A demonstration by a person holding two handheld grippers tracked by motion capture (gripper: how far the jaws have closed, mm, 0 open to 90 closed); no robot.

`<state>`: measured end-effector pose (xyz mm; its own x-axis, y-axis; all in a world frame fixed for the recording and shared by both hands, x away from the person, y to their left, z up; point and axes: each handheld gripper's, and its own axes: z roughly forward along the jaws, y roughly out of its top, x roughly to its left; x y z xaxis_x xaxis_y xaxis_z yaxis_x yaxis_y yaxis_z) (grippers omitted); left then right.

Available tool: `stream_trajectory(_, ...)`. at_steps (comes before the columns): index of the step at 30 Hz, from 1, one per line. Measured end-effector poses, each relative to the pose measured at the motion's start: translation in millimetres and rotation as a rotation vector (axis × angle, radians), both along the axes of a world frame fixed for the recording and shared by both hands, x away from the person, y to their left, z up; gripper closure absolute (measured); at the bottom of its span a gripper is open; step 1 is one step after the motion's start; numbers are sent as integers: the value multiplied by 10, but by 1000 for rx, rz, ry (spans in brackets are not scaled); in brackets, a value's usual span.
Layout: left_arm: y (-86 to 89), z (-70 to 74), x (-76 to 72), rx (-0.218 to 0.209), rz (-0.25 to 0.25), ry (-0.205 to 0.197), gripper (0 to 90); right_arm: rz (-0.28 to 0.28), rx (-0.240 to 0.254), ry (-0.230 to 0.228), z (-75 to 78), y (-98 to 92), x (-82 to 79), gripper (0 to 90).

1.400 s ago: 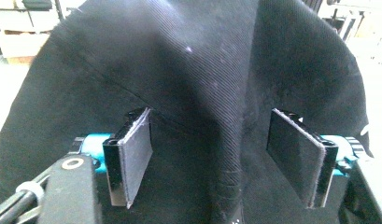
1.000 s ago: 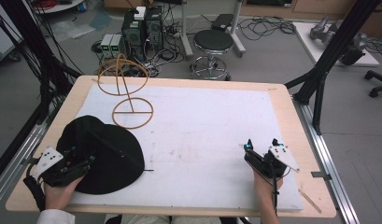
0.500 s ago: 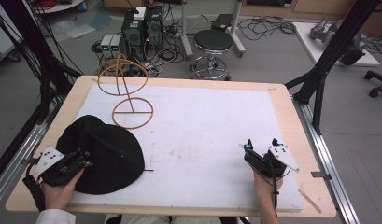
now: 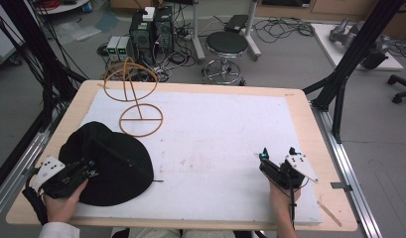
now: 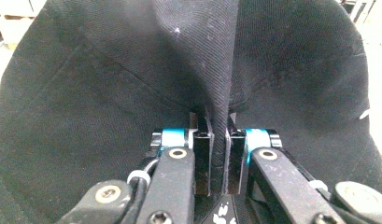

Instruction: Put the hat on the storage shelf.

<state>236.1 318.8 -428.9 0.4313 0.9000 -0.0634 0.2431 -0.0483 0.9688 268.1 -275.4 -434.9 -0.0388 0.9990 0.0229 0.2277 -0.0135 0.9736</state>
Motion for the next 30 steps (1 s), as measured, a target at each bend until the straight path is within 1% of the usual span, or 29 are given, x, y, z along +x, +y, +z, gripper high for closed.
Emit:
stream_trajectory(4,-6,26,-26,-2,-2,-23,859,0,6,-2,0,-1,1,107)
stream_trajectory(5,-12,44,-39,-8,-3,-39,859,0,6,-2,0,-1,1,107)
stream_trajectory(7,-13,53,-47,-9,-6,-46,859,0,6,-2,0,-2,1,107)
stream_trajectory(9,-16,78,-69,-23,-5,-66,859,-1,13,3,1,0,-3,107)
stream_trajectory(11,-14,85,-77,-31,-4,-71,859,0,14,4,1,-1,-3,107)
stream_trajectory(12,-10,90,-85,-40,-4,-78,859,2,6,-1,0,-11,0,107)
stream_trajectory(14,1,108,-103,-46,0,-92,859,1,8,-1,1,-14,-2,107)
stream_trajectory(16,15,146,-123,-62,3,-118,859,1,9,0,1,-14,-1,107)
stream_trajectory(18,21,159,-130,-65,6,-126,859,1,9,0,1,-14,-1,107)
stream_trajectory(20,31,186,-139,-78,1,-139,859,4,3,-4,-1,-16,3,107)
stream_trajectory(23,44,223,-150,-95,7,-155,858,3,6,-3,-1,-16,4,107)
stream_trajectory(25,48,231,-154,-95,9,-156,858,3,10,1,-1,-18,3,107)
stream_trajectory(30,72,285,-181,-108,17,-183,858,3,10,-2,0,-15,0,107)
